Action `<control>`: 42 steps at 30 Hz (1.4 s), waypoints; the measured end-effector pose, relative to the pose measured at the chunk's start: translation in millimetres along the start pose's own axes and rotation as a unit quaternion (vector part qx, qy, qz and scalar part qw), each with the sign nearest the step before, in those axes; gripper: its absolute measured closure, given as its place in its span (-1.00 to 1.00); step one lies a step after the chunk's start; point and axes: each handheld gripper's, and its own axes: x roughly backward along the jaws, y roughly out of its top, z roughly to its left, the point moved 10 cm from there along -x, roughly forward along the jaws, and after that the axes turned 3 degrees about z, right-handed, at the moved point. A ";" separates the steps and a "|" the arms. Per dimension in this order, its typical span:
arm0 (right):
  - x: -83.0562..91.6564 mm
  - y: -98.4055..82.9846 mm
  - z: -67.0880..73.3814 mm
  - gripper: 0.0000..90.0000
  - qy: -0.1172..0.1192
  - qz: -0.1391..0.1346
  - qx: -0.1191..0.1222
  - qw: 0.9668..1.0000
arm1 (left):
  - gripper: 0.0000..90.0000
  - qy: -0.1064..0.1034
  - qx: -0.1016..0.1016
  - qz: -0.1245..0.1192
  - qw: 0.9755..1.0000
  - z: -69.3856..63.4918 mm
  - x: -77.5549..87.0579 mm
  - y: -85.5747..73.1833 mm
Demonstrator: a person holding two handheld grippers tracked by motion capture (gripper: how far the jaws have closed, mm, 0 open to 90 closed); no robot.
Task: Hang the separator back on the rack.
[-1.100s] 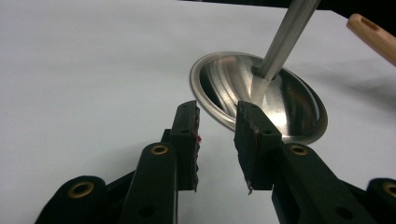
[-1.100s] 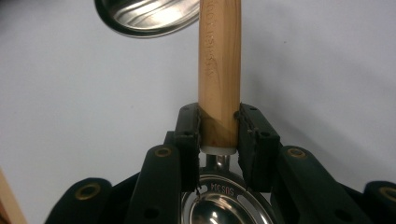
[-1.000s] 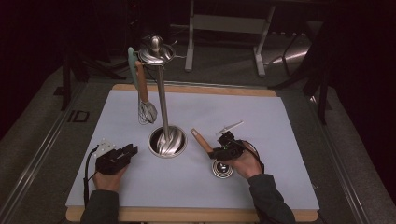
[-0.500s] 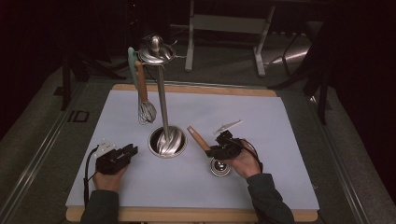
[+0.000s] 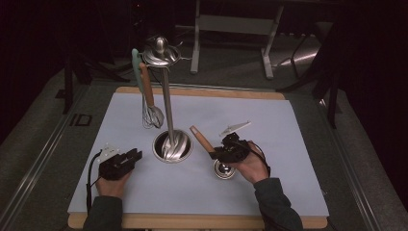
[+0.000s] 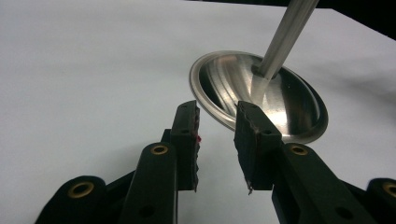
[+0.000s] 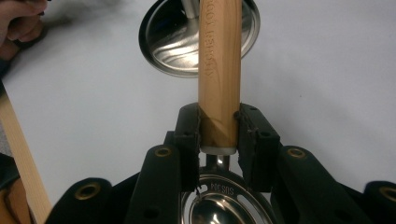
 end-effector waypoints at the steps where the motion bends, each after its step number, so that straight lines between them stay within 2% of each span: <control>1: 0.8 1.2 0.6 0.58 0.000 -0.002 0.001 1.000 | 0.56 0.000 0.000 -0.001 1.000 0.0 -0.1 0.1; 12: 10.2 11.3 6.6 0.58 0.000 -0.018 0.010 1.000 | 0.56 0.001 -0.003 0.001 1.000 -0.1 -0.1 -0.2; 24: 23.8 20.0 4.7 0.58 -0.003 -0.040 0.010 0.999 | 0.56 0.001 -0.005 0.002 1.000 -0.2 -0.1 -0.5; 42: 39.8 28.1 2.2 0.58 -0.008 -0.058 0.011 0.998 | 0.56 0.001 -0.002 0.001 1.000 -0.2 -0.4 -0.3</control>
